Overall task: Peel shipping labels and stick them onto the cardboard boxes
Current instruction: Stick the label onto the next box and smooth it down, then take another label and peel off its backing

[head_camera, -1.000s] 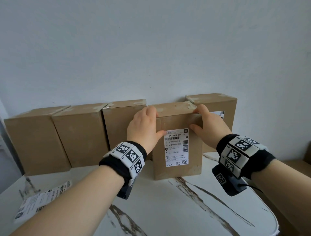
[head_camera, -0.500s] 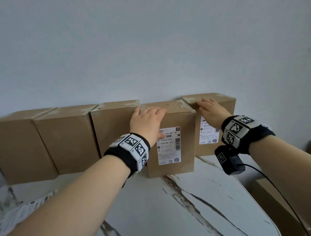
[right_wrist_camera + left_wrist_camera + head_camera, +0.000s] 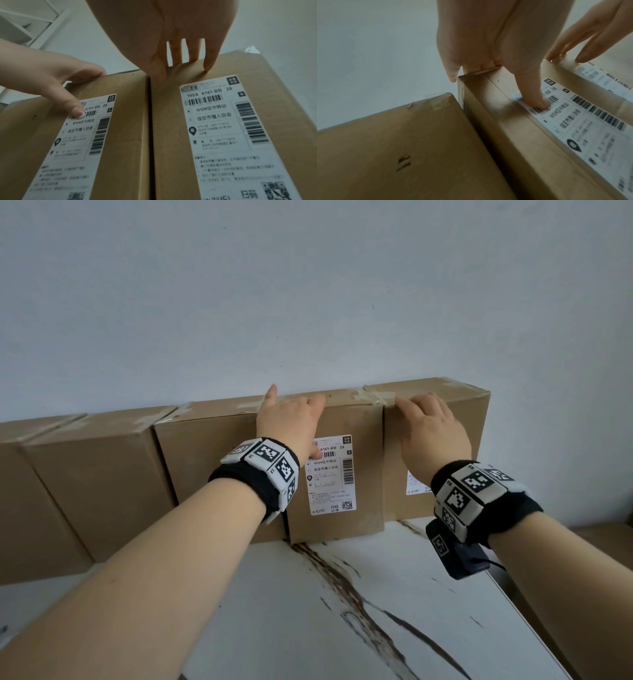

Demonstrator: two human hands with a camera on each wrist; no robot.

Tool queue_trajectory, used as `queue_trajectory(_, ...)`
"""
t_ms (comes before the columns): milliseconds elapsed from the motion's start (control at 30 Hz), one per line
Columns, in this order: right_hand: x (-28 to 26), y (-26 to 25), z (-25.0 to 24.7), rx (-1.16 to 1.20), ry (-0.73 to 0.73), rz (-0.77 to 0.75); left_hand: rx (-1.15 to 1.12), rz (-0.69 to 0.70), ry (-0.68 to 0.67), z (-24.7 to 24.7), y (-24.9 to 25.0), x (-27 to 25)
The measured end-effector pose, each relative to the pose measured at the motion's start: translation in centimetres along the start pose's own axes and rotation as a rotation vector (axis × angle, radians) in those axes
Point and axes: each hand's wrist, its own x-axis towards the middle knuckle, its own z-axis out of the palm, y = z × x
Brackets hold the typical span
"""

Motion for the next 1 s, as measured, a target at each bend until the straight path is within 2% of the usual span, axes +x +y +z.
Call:
queue_trajectory(167, 0.0, 0.0, 0.2, -0.003, 0.041, 0.0, -0.034, 0.004, 0.067, 1.8, 0.3, -0.5)
queue_trajectory(600, -0.3, 0.2, 0.3, 0.013, 0.061, 0.007, -0.027, 0.027, 0.085, 2.7, -0.4, 0.8)
queue_trajectory(767, -0.5, -0.1, -0.2, 0.024, 0.023, 0.014, 0.002, -0.022, 0.069, 2.6, 0.0, -0.1)
queue_trajectory(900, -0.4, -0.6, -1.0, 0.009, -0.03, 0.033, 0.048, -0.055, -0.022, 1.5, 0.0, -1.2)
queue_trajectory(1000, -0.1, -1.1, -1.9, -0.036, -0.072, 0.053, -0.065, -0.084, 0.048, 0.1, -0.5, -2.4)
